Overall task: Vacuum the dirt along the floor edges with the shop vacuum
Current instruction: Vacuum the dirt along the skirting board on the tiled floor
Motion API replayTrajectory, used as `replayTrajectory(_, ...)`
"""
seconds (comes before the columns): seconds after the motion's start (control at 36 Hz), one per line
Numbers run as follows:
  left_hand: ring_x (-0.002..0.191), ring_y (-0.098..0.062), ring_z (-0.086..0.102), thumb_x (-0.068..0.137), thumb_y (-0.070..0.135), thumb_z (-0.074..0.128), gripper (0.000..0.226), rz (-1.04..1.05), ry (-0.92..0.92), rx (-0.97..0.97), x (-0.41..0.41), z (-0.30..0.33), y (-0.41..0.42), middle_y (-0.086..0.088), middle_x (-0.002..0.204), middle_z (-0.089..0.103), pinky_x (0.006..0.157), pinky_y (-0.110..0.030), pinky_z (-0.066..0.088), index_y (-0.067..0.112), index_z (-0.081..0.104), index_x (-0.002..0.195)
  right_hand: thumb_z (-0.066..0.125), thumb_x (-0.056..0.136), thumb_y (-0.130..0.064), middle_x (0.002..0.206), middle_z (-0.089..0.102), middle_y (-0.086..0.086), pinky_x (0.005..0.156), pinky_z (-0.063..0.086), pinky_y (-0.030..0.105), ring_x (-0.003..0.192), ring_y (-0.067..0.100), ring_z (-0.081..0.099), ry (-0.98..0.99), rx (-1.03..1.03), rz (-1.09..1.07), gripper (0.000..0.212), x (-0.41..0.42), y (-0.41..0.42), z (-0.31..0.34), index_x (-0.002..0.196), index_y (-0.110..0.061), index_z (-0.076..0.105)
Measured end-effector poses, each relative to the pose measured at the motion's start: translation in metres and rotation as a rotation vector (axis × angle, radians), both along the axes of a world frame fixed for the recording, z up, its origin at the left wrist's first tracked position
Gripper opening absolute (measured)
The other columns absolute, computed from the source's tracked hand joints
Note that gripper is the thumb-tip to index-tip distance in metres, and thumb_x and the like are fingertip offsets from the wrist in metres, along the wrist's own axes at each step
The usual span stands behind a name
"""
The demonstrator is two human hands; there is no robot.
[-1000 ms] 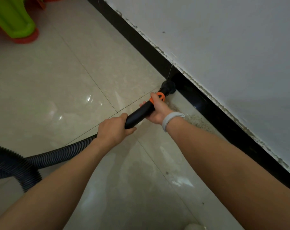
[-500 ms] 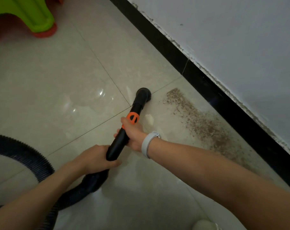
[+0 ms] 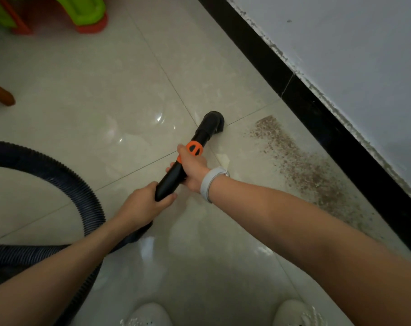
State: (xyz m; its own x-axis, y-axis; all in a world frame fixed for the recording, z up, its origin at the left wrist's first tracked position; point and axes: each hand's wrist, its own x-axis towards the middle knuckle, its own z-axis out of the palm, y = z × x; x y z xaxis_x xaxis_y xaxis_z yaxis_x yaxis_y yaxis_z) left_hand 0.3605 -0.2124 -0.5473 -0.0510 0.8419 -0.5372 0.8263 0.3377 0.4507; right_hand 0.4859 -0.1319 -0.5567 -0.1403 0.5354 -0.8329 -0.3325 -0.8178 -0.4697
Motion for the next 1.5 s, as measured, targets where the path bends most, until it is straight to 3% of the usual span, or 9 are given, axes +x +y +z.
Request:
replayTrajectory(0.08, 0.071, -0.022, 0.064, 0.087, 0.053, 0.058, 0.04, -0.015, 0.078, 0.026, 0.005, 0.001, -0.002, -0.005, 0.079, 0.065, 0.07, -0.04, 0.055, 0.015, 0.052, 0.1, 0.06, 0.09, -0.038, 0.088, 0.057, 0.011, 0.064, 0.057, 0.038, 0.068, 0.025, 0.063, -0.121, 0.027, -0.065, 0.037, -0.001, 0.019, -0.005, 0.111, -0.011, 0.046)
replayTrajectory(0.17, 0.068, -0.022, 0.061, 0.087, 0.056, 0.055, 0.042, -0.055, 0.153, 0.051, 0.01, -0.002, -0.014, -0.002, 0.075, 0.061, 0.062, -0.034, 0.049, 0.015, 0.049, 0.096, 0.056, 0.078, -0.054, 0.1, 0.062, 0.015, 0.084, 0.055, 0.049, 0.091, 0.035, 0.065, -0.33, 0.082, 0.016, 0.046, 0.001, 0.038, -0.035, 0.097, -0.013, 0.049)
replayTrajectory(0.25, 0.065, -0.019, 0.058, 0.087, 0.056, 0.055, 0.04, -0.028, 0.156, 0.045, 0.009, -0.005, -0.022, 0.0, 0.072, 0.058, 0.055, -0.031, 0.042, 0.018, 0.048, 0.093, 0.049, 0.078, -0.058, 0.094, 0.065, 0.017, 0.087, 0.054, 0.051, 0.089, 0.036, 0.066, -0.393, 0.107, 0.119, 0.043, 0.0, 0.048, -0.065, 0.084, -0.015, 0.047)
replayTrajectory(0.36, 0.066, -0.017, 0.061, 0.087, 0.055, 0.056, 0.038, 0.053, 0.094, -0.009, 0.001, -0.003, -0.035, -0.001, 0.075, 0.062, 0.059, -0.032, 0.049, 0.019, 0.05, 0.097, 0.049, 0.092, -0.047, 0.081, 0.063, 0.014, 0.086, 0.055, 0.05, 0.077, 0.031, 0.066, -0.292, 0.149, 0.241, 0.04, -0.018, 0.035, -0.035, 0.093, -0.008, 0.048)
replayTrajectory(0.72, 0.061, -0.028, 0.065, 0.095, 0.035, 0.055, 0.026, 0.414, -0.11, -0.023, -0.021, -0.006, -0.081, -0.014, 0.074, 0.064, 0.057, -0.04, 0.053, 0.012, 0.044, 0.101, 0.052, 0.094, -0.04, 0.076, 0.058, 0.014, 0.083, 0.055, 0.056, 0.073, 0.036, 0.065, -0.151, 0.197, 0.58, 0.048, -0.103, -0.01, -0.025, 0.118, 0.001, 0.045)
replayTrajectory(0.86, 0.06, -0.025, 0.064, 0.095, 0.038, 0.052, 0.027, 0.312, -0.082, -0.058, -0.014, -0.006, -0.08, -0.01, 0.073, 0.063, 0.054, -0.035, 0.051, 0.013, 0.043, 0.101, 0.052, 0.094, -0.041, 0.082, 0.057, 0.016, 0.08, 0.057, 0.052, 0.069, 0.032, 0.064, -0.161, 0.178, 0.517, 0.05, -0.087, -0.011, -0.03, 0.123, -0.001, 0.042)
replayTrajectory(1.06, 0.062, -0.024, 0.062, 0.093, 0.044, 0.053, 0.032, 0.048, -0.091, -0.124, 0.011, -0.002, -0.049, -0.006, 0.076, 0.059, 0.062, -0.041, 0.051, 0.015, 0.041, 0.098, 0.05, 0.097, -0.037, 0.064, 0.053, 0.01, 0.068, 0.056, 0.043, 0.051, 0.024, 0.058, -0.212, 0.101, 0.207, 0.034, -0.015, -0.001, -0.043, 0.111, -0.007, 0.043)
replayTrajectory(1.31, 0.056, -0.02, 0.059, 0.092, 0.047, 0.053, 0.031, -0.068, -0.097, -0.124, 0.04, 0.008, -0.028, -0.006, 0.078, 0.061, 0.06, -0.039, 0.053, 0.018, 0.042, 0.095, 0.046, 0.099, -0.04, 0.064, 0.056, 0.007, 0.086, 0.056, 0.047, 0.057, 0.022, 0.06, -0.279, 0.056, 0.103, 0.036, 0.033, 0.006, -0.04, 0.081, -0.009, 0.047)
replayTrajectory(1.5, 0.063, -0.023, 0.06, 0.09, 0.049, 0.054, 0.032, -0.029, -0.068, -0.045, 0.046, 0.009, -0.01, -0.004, 0.076, 0.06, 0.064, -0.041, 0.052, 0.019, 0.043, 0.092, 0.045, 0.099, -0.04, 0.079, 0.058, 0.011, 0.093, 0.052, 0.048, 0.088, 0.03, 0.066, -0.258, 0.084, 0.112, 0.035, 0.043, 0.028, -0.03, 0.1, -0.005, 0.049)
